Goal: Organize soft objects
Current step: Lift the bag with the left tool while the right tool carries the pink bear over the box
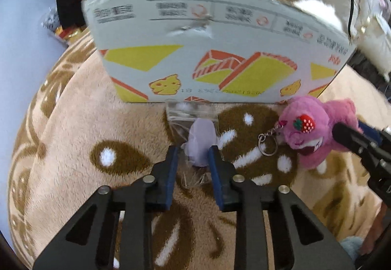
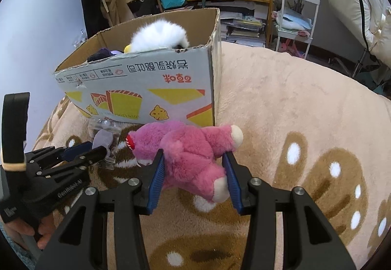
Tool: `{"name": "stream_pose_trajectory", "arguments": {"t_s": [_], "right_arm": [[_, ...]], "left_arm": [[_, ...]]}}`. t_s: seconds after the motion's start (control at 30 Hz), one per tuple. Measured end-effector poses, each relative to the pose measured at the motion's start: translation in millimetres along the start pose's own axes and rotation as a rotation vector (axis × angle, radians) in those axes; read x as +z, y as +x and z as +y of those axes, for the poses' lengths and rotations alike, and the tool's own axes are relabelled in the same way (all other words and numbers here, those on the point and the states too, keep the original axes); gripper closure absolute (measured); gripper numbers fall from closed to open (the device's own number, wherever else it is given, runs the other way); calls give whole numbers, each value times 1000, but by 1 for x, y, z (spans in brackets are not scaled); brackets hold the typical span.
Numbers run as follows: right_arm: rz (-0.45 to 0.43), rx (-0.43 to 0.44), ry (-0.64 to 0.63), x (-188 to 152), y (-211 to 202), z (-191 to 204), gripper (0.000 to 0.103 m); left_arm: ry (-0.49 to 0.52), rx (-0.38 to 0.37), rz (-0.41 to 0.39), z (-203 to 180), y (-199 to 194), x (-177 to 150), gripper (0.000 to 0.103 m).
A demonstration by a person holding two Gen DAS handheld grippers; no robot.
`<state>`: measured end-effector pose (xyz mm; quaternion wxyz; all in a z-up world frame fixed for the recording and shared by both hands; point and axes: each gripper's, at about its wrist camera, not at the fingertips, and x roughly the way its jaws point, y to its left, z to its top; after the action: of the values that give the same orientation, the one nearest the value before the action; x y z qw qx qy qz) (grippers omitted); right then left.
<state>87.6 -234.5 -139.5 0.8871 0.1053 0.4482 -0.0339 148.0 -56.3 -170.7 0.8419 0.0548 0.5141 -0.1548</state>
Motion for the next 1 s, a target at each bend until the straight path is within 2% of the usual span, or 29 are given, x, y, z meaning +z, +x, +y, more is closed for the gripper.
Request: {"name": "stream_pose_trajectory", "arguments": {"t_s": [0.13,0.3,0.43,0.6,0.7,0.8,1.0], "right_arm": [[-6,-8,-12,-1,-5,4,54],[-18,-9,-19,-1,-11,8,54],[-33,-5,2,0,-19,6,54],[-68,-9,14,3,-34,3,54],[-97,-2,18,5,-47,2,54],[-161,7,19,7,-69,2,54],[-285,3,7,20,-109,8,54]], "left_arm": [[-31,-27,-10,11,-7,-1,82],[56,-45,-44,-9,-25,-9,85],[134,-20,-85,-28,-37,-13,87],[158,-3,-119,-34,-55,-16,88],[153,35,-181,-33,-76,-17,88],[160,74,-261,-36,-103,-16,88],[141,67,-452,-34,-158,-16,88]]}}
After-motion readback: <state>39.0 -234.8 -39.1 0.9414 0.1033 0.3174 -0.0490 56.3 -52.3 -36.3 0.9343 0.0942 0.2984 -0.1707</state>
